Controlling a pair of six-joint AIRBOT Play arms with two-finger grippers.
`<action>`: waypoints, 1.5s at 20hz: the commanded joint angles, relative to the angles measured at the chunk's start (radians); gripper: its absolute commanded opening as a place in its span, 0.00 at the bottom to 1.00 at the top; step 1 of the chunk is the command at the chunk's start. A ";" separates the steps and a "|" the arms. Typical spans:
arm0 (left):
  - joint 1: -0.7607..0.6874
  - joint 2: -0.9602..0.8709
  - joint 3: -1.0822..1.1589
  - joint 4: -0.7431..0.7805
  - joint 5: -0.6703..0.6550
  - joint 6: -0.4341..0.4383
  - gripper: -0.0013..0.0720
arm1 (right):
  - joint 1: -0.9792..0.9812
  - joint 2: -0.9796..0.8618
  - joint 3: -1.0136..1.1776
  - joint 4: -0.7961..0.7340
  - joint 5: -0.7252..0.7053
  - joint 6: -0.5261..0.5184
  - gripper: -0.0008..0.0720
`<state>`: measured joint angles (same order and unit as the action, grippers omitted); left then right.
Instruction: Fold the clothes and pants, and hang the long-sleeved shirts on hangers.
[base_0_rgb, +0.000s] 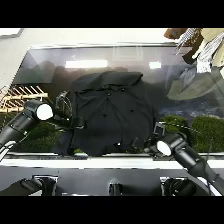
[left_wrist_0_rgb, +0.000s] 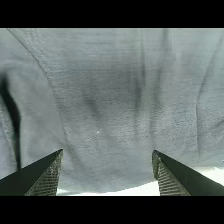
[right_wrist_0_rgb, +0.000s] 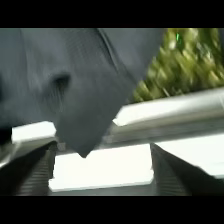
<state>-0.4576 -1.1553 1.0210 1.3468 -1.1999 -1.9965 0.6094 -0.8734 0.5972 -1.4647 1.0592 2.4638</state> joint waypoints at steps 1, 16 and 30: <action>-0.069 0.002 -0.006 0.012 0.054 -0.039 0.89 | 0.040 -0.098 -0.016 -0.044 -0.180 0.077 0.59; -0.407 -0.246 -0.004 -0.162 0.308 -0.099 0.89 | 0.040 -0.031 0.019 -0.045 0.094 0.069 0.05; -0.307 -0.227 -0.002 -0.161 0.245 -0.033 0.13 | 0.040 -0.010 0.126 -0.076 0.216 0.072 0.05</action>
<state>-0.8066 -1.4124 1.0172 1.1866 -0.8955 -2.0769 0.6487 -0.8883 0.6777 -1.4906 1.2064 2.5381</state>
